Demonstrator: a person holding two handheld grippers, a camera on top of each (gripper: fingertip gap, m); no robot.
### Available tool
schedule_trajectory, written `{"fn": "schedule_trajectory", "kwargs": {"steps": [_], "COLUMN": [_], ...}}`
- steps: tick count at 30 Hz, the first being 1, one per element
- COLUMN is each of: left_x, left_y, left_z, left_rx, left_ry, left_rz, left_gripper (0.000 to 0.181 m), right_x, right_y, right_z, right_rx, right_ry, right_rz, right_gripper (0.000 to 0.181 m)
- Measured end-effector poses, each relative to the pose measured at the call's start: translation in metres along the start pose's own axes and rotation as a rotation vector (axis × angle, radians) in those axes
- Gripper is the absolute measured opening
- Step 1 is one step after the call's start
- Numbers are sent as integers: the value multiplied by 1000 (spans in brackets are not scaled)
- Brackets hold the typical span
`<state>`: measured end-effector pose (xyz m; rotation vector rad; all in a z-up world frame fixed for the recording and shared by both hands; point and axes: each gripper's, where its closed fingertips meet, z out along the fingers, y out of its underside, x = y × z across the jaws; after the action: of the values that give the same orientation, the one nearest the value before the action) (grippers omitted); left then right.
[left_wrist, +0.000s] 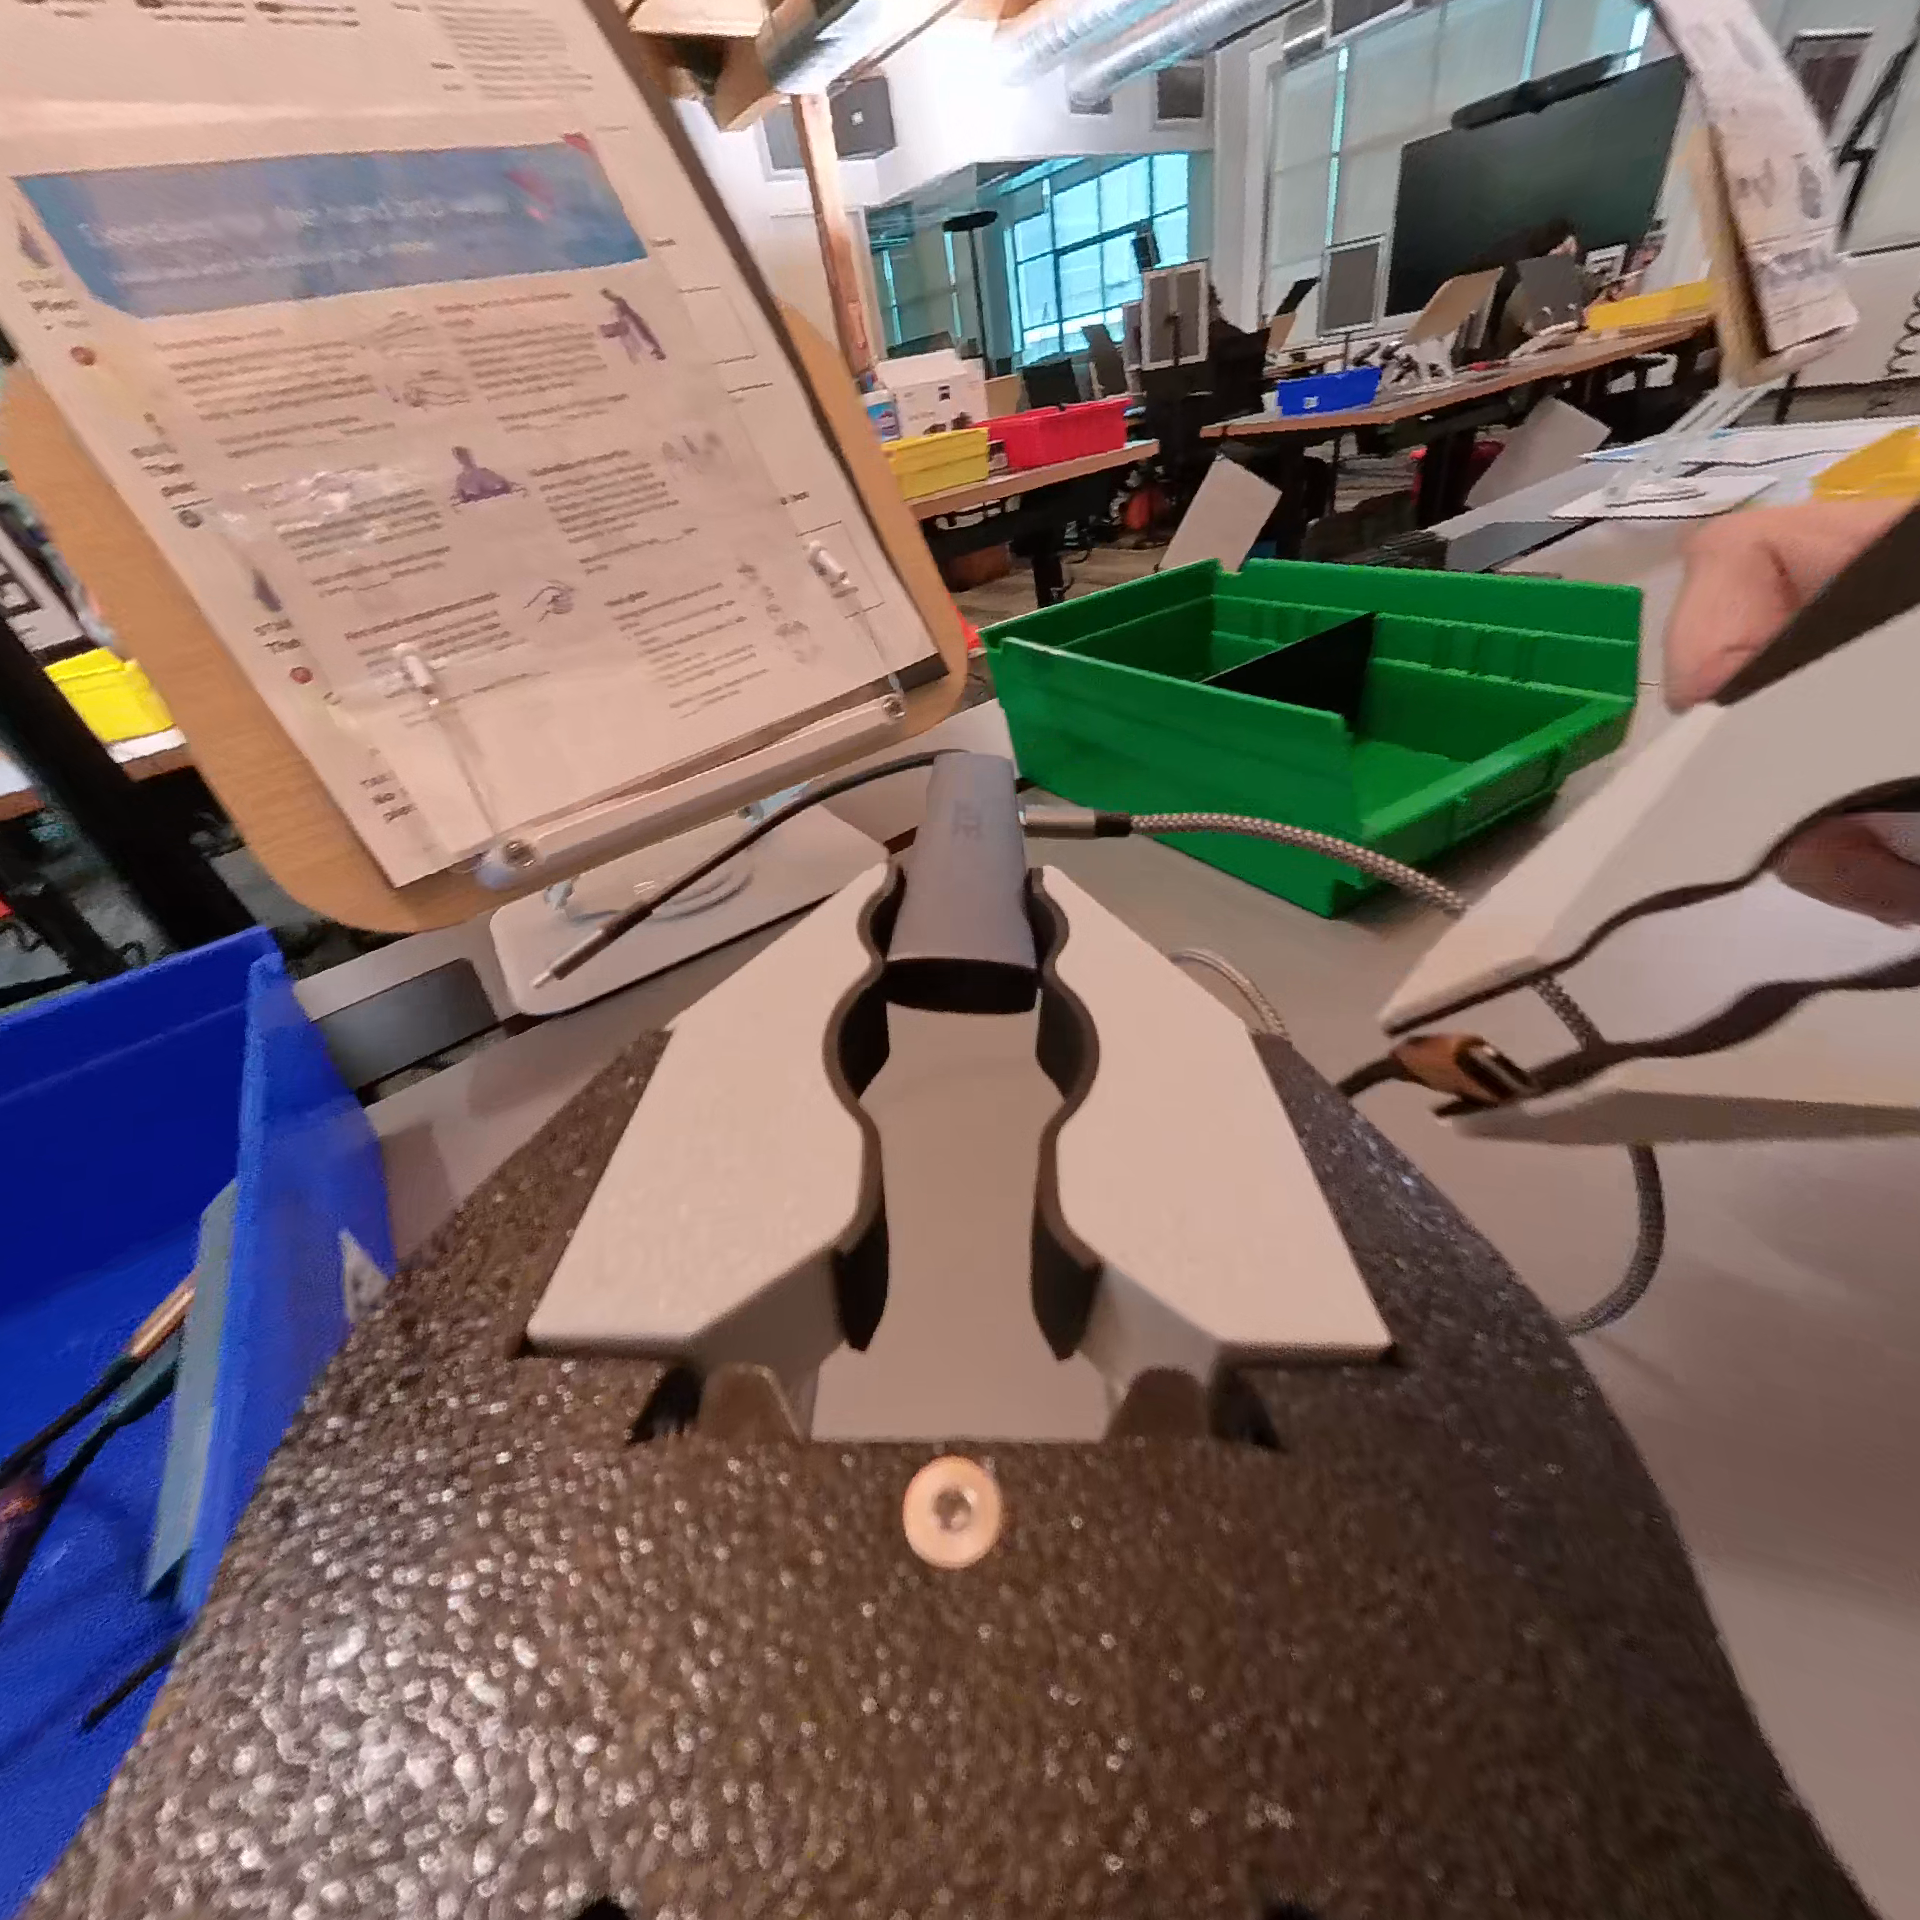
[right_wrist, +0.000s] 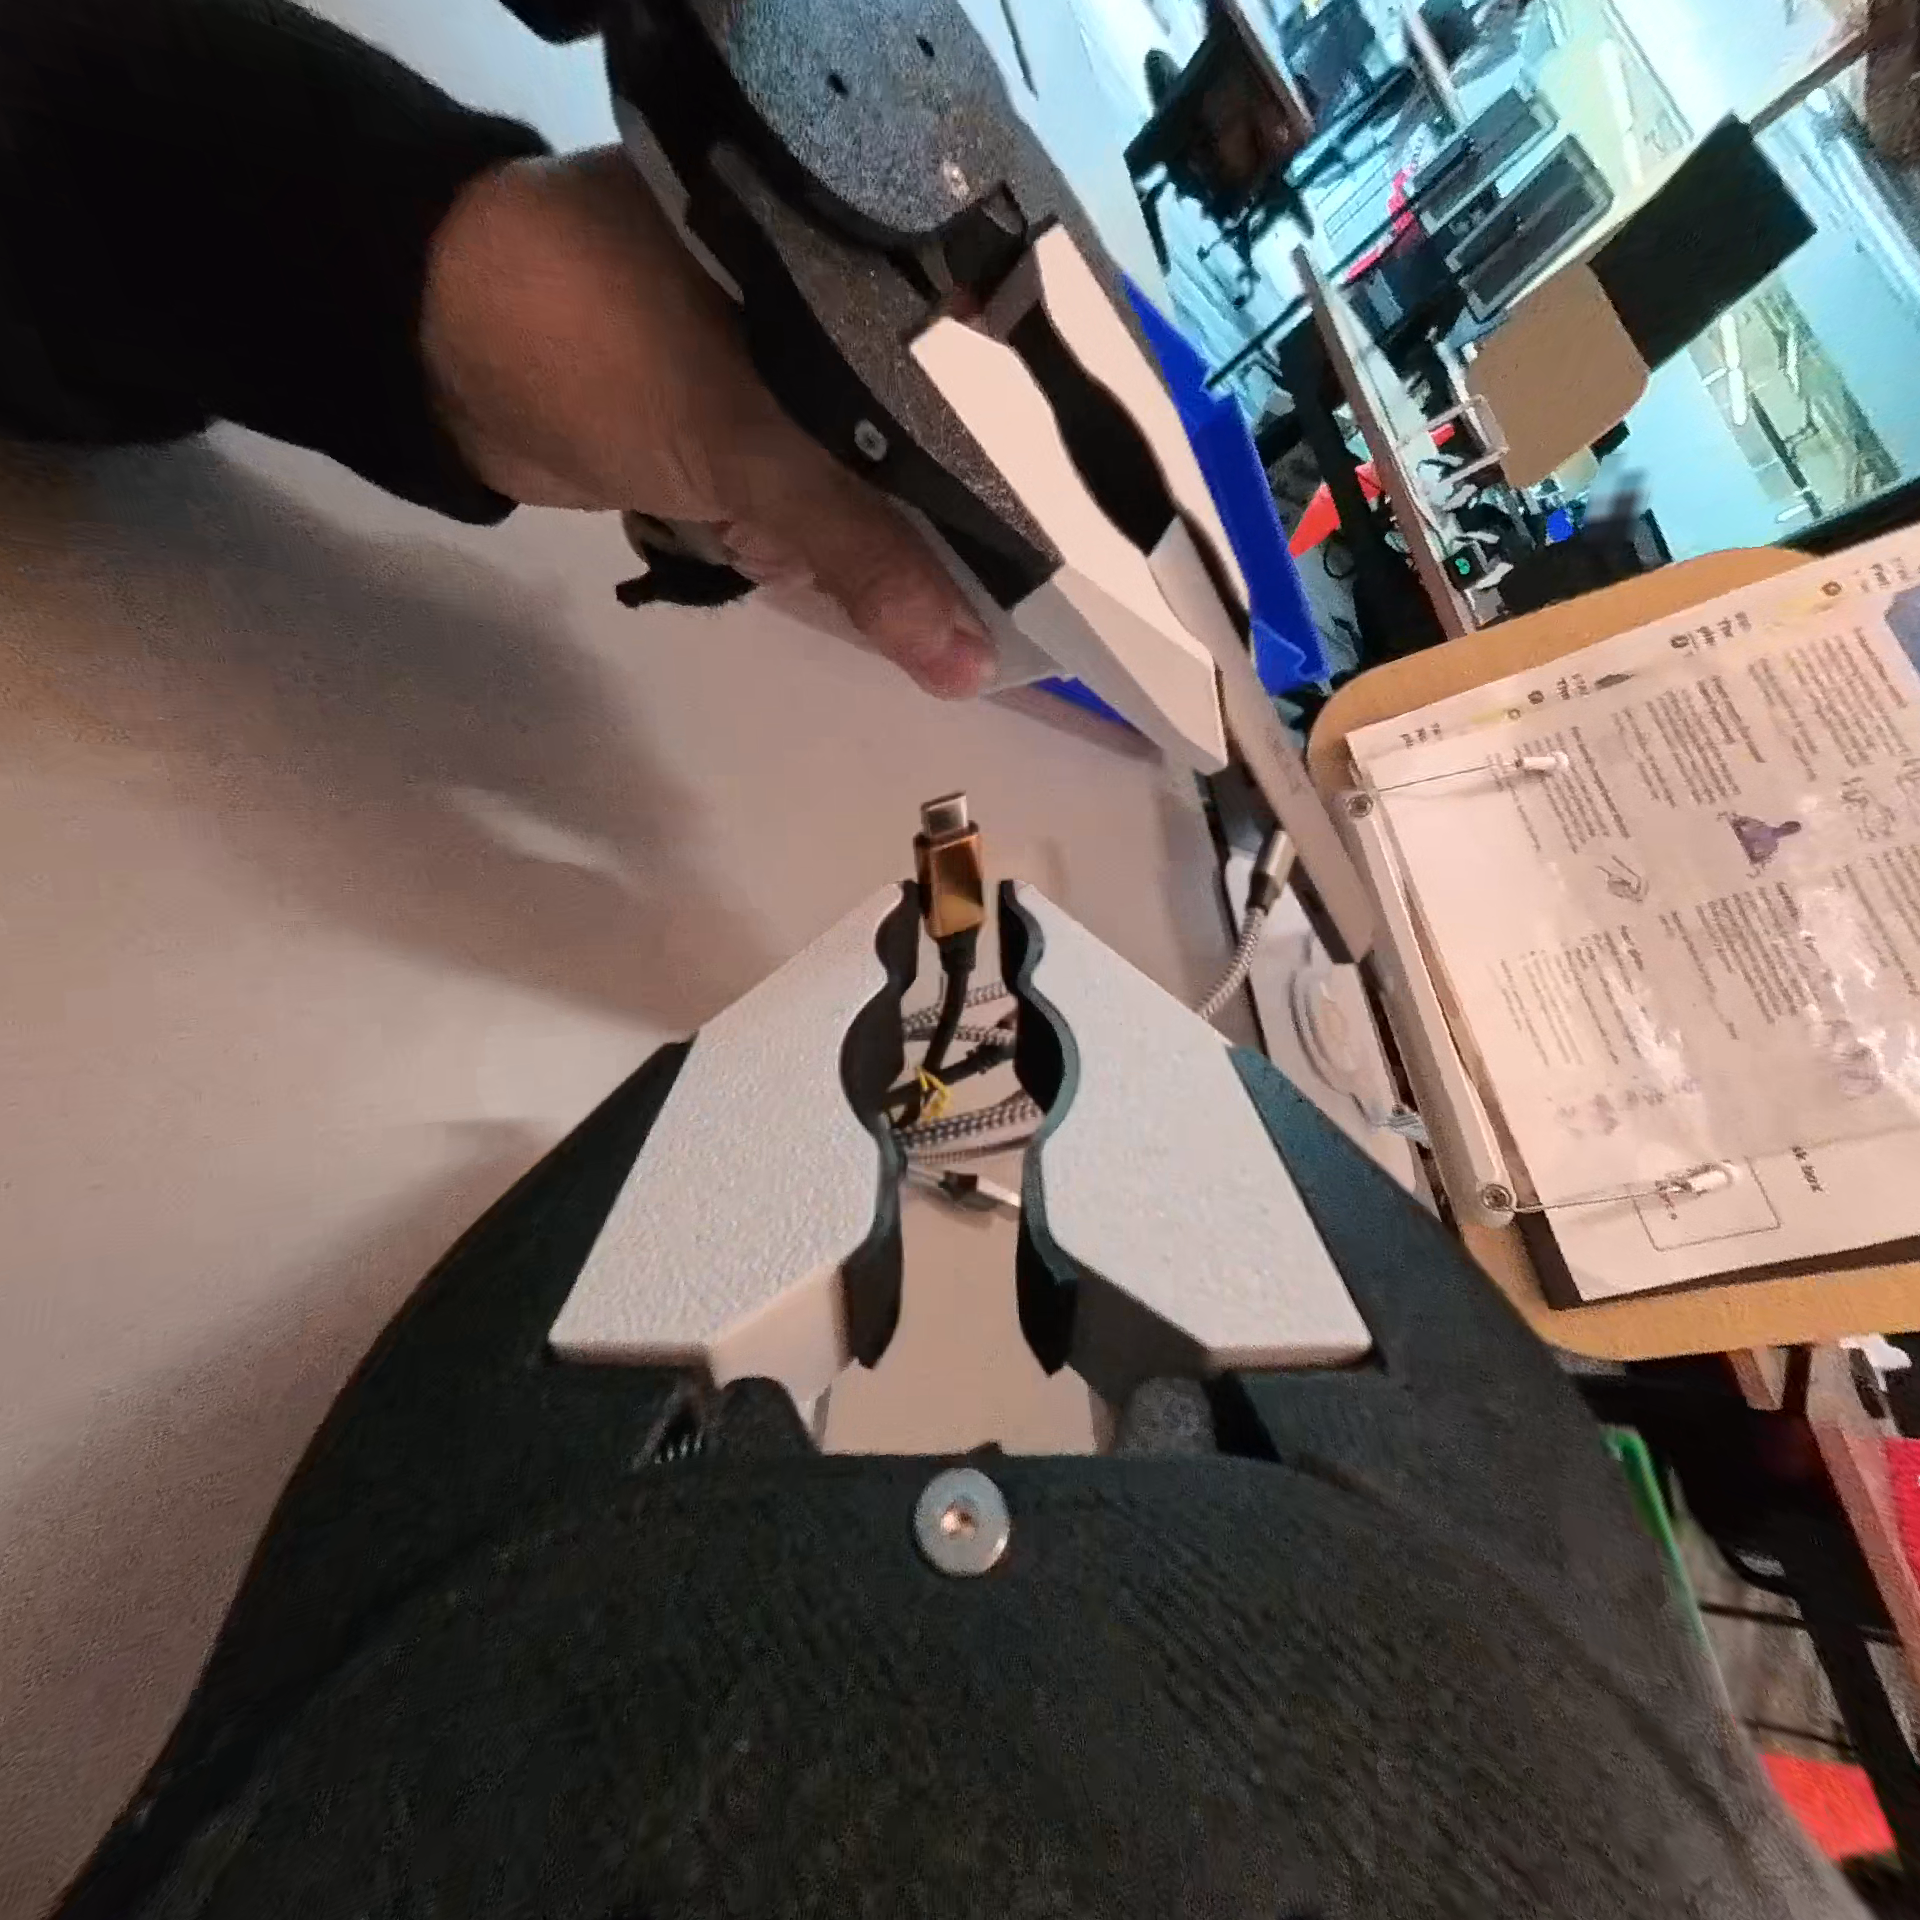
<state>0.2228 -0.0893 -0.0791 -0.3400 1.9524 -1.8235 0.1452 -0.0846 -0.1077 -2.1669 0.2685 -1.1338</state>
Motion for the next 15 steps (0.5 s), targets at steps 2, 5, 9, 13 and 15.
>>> {"fn": "schedule_trajectory", "kwargs": {"steps": [2,5,9,13,15], "left_x": [-14,-33,-39,-29,-24], "left_y": [4,7,8,7,7], "left_z": [-2,-6,-8,-7,-5], "left_rx": [-14,-21,-13,-5,-5], "left_ry": [-39,-74,-55,6,26], "left_rz": [-10,-41,-68,-64,-52], "left_gripper": [21,21,21,21,21], "right_x": [6,28,41,-19,-37], "right_y": [-8,-24,18,69,85], "right_z": [-5,-37,-53,-14,3], "right_rx": [56,260,258,-33,-144], "right_ry": [37,98,92,-136,-188], "right_rz": [50,243,480,451,389], "right_gripper": [37,51,40,53,50]}}
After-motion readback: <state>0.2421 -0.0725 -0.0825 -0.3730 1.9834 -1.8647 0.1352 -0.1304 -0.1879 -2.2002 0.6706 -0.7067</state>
